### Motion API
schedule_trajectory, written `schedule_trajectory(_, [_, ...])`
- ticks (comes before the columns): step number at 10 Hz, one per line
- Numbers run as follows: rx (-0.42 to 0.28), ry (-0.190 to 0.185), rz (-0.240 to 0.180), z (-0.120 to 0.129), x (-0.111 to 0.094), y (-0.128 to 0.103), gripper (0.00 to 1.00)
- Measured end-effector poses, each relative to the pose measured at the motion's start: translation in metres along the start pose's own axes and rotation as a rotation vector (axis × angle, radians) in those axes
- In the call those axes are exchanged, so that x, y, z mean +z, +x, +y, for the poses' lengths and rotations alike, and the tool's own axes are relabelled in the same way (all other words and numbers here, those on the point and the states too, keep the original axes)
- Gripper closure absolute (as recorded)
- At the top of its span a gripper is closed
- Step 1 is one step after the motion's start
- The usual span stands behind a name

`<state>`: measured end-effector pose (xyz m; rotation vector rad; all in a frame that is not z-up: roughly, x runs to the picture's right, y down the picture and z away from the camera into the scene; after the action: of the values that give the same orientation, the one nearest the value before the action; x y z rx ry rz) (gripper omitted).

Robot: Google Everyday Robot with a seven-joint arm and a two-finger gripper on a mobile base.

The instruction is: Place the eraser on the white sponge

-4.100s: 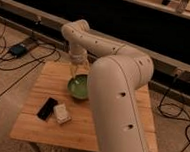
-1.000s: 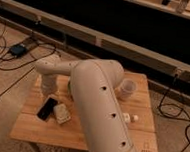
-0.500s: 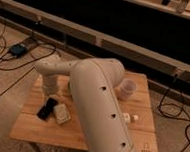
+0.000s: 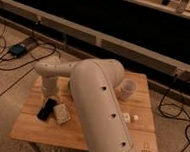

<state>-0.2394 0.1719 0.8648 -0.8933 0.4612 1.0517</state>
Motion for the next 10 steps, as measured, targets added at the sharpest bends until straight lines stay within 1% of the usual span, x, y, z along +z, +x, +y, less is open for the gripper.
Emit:
schedule_trajectory(1, [-0.008,-0.012,0.003,0.001,0.002,0.0,0.4])
schedule_trajectory(2, [-0.023,-0.028,0.005,0.005,0.003,0.0,0.52])
schedule_trajectory(4, [-0.047,-0.045,0.008,0.009,0.002,0.0,0.7])
schedule_trajectory(6, [-0.074,-0.067,0.004,0.015,-0.002,0.0,0.91])
schedule_trajectory(7, [-0.085,-0.076,0.003,0.018,-0.004,0.0,0.98])
schedule_trajectory(8, [-0.094,-0.088,0.001,0.019,-0.008,0.0,1.0])
schedule_trajectory(10, [-0.106,-0.107,-0.006,0.019,-0.015,0.002,1.0])
